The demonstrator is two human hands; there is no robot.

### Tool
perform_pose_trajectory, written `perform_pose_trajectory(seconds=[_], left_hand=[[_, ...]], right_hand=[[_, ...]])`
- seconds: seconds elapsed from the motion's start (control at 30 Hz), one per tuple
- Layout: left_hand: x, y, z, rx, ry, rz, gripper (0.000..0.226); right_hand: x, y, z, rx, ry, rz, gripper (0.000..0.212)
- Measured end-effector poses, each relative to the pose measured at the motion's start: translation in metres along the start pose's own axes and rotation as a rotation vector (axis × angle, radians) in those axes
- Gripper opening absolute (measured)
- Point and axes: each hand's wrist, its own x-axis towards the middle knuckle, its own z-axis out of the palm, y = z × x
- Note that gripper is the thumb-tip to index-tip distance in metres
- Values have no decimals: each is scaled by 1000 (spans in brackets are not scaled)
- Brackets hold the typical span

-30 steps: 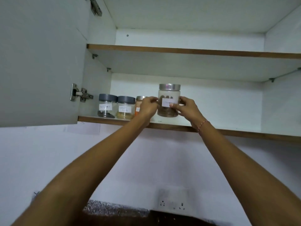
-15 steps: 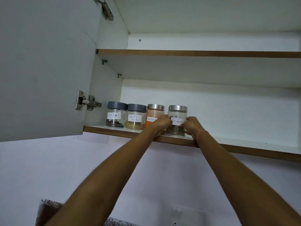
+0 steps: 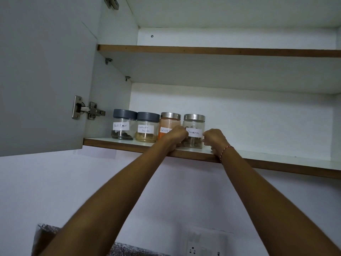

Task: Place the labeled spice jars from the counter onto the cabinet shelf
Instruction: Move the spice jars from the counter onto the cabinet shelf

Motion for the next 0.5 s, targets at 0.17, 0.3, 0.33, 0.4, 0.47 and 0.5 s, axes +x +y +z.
perform_pose_trajectory(seconds=[0.17,0.3,0.33,0.4,0.47,0.5], left_hand=[[-3,1,1,25,2,12,27],[-5,1,0,59,47,71,23],[-5,0,0,78,38,82,25],[-7,0,0,109,19,91,30],[-9,2,1,133,10,92,33],[-11,3,1,150,9,91,33]], right_hand=[[-1,-2,1,-26,-45,28,35],[-6,-5,-1,-26,-53,29,38],[-7,-7,-1,-54,-65,29,37],[-9,-10,-1,-117,-84,34,34],[-10,-12,0,-163,-104,25,35],[-10,-12,0,-171,-106,22,36]])
